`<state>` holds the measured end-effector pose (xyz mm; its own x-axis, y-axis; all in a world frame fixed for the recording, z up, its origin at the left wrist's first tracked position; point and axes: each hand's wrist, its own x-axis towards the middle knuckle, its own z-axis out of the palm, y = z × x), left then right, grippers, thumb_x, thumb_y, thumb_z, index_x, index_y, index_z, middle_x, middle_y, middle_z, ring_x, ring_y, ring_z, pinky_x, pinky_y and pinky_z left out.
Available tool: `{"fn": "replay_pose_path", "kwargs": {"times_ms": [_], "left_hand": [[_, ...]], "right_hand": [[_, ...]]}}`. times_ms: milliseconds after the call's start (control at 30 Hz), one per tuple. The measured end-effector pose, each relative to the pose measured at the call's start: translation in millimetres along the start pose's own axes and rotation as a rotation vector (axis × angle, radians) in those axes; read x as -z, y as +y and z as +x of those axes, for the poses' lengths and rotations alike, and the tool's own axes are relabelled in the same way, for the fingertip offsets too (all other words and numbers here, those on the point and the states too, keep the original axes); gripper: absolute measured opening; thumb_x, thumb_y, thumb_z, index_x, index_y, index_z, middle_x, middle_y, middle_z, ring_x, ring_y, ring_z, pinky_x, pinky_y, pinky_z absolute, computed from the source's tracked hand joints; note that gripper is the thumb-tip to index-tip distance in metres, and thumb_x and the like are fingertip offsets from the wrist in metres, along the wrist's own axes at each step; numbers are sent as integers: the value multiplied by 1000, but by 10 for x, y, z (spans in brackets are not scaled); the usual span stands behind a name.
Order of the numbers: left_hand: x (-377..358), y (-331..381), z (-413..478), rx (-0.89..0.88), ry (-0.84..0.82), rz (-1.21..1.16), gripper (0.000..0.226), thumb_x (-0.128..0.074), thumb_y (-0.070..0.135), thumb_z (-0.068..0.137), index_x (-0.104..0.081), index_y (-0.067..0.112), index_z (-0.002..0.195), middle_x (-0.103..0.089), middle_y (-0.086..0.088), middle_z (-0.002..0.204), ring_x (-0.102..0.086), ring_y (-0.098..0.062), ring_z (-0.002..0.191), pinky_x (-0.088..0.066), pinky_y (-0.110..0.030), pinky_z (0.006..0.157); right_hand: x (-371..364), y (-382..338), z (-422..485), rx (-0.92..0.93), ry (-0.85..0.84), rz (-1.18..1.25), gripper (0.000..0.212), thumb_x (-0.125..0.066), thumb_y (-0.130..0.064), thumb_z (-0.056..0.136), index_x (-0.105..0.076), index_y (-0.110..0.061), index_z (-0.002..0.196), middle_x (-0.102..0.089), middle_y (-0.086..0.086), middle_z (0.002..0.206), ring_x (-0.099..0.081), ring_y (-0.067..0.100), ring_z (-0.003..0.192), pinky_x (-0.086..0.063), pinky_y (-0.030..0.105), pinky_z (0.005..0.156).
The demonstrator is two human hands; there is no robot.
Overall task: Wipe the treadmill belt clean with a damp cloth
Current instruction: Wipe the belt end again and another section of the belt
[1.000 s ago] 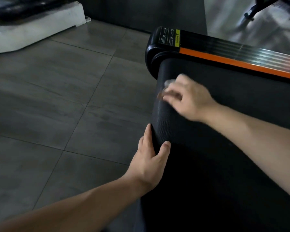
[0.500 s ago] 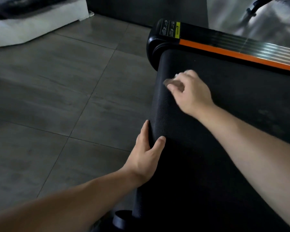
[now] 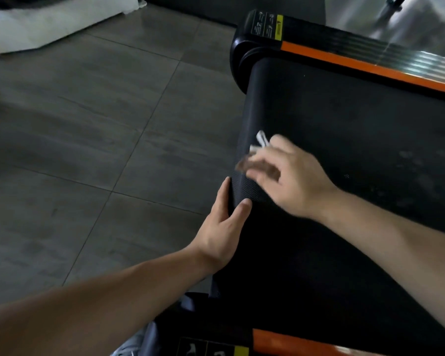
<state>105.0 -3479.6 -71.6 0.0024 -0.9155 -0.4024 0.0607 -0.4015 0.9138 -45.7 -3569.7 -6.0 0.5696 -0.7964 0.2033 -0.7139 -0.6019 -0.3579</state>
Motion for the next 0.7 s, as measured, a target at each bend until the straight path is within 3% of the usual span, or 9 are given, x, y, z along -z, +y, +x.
{"fn": "replay_pose_path", "kwargs": {"times_ms": [67,167,233,367,433,500,533,600,700], "left_hand": [[10,-45,-8,20,-1,-28,100,-58,70,72,-28,36,162,-46,19,156,-41,2,142,-26,-34,125],[27,-16,-20,4,-8,-19,89,-53,63,82,-27,33,162,-41,23,155,-36,10,139,-21,-19,121],[37,-13,-20,1,-1,-7,72,-50,53,97,-28,31,162,-41,21,155,-34,9,139,-21,-15,118],[87,-96,-20,10,14,23,53,-44,33,110,-30,26,161,-42,13,156,-36,6,140,-26,-5,108],[88,-103,-34,20,-3,21,50,-41,28,112,-29,28,161,-39,17,155,-35,8,138,-24,1,103],[82,-80,-36,25,-11,10,50,-41,30,112,-31,29,160,-40,22,149,-34,14,130,-23,9,91],[79,-87,-17,28,-5,-14,50,-44,35,110,-33,30,159,-43,22,148,-38,13,129,-24,7,95],[85,-78,0,36,20,-71,60,-49,50,99,-41,32,155,-52,17,148,-47,6,131,-27,-13,117],[105,-91,19,55,41,-180,73,-52,62,84,-50,31,150,-58,9,147,-50,-7,138,-29,-37,125]], "right_hand": [[65,76,-87,73,-37,-19,36,-58,-48,91,-71,-19,107,-52,-6,97,-58,12,84,-50,30,68],[92,325,212,-168,126,-86,33,-60,-48,91,-70,-22,109,-58,-1,113,-63,20,110,-54,38,84],[-28,259,226,-257,179,-91,35,-59,-49,91,-68,-21,109,-58,2,113,-63,24,108,-53,39,84],[-39,-284,-417,46,-23,56,33,-57,-47,93,-70,-20,107,-50,-4,94,-58,15,83,-49,31,69],[57,-206,-477,71,-42,44,35,-57,-47,92,-70,-18,107,-48,-8,94,-53,7,81,-48,29,68],[81,-36,-293,-28,47,1,37,-56,-50,91,-71,-21,108,-52,-7,99,-59,10,93,-54,34,77],[74,2,-211,-108,85,-1,38,-54,-51,90,-71,-21,107,-55,-5,103,-63,14,102,-55,38,82],[-9,-67,-251,-142,114,2,38,-53,-51,91,-70,-21,107,-56,-4,105,-63,17,106,-54,40,83],[-12,-411,-682,90,-63,99,31,-57,-44,95,-72,-19,105,-50,-2,93,-54,12,83,-46,27,72]]}}
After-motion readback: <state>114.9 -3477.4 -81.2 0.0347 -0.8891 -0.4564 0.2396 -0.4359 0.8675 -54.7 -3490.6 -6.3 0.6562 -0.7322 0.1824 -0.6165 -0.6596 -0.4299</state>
